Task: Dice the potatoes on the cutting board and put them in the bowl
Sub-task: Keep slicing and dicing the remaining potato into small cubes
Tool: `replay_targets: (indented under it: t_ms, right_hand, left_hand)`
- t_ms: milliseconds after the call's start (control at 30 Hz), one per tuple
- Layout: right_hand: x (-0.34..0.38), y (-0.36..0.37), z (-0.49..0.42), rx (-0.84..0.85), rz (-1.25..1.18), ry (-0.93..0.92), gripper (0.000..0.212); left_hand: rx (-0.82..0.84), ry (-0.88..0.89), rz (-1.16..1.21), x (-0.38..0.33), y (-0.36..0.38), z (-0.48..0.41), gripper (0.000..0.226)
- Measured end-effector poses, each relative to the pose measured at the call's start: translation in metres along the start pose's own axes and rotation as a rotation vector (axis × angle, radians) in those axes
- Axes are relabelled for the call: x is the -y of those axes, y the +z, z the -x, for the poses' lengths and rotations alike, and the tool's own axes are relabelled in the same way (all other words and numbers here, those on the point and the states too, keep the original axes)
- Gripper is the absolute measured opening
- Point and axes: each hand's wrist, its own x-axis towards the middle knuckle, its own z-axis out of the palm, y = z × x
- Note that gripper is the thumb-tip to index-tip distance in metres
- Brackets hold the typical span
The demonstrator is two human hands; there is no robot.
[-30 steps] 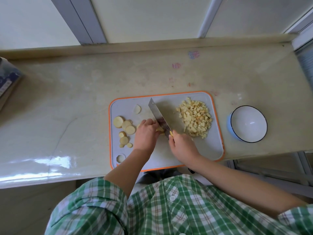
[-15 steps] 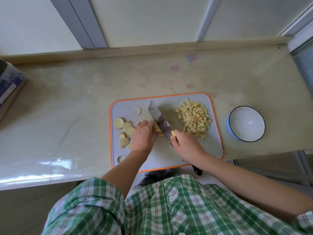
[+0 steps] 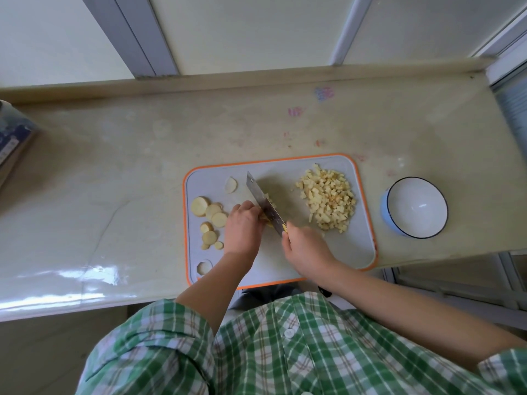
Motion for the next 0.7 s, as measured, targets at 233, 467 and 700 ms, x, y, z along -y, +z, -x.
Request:
replay_targets:
  t_ms: [233,467,700]
  right_hand:
    - [-0.004,0.007,0.0,-0.037,-0.085,0.027,0.021]
    - [-0.009,-0.009,-0.004,-0.077,-0.259,0.06,0.03]
    - [0.0,-0.006,0.003,-0.007,-0.209,-0.013,0.031]
  left_hand:
    - [0.02,0.016,-0.013,0.001,-0.003,-0.001,0.006]
    - [-0.003,0.042,-0.002,0.008,-0.004,0.001,0.007]
    - [-0.05,-0.071,0.0,0.014,-0.011,0.009,0.016]
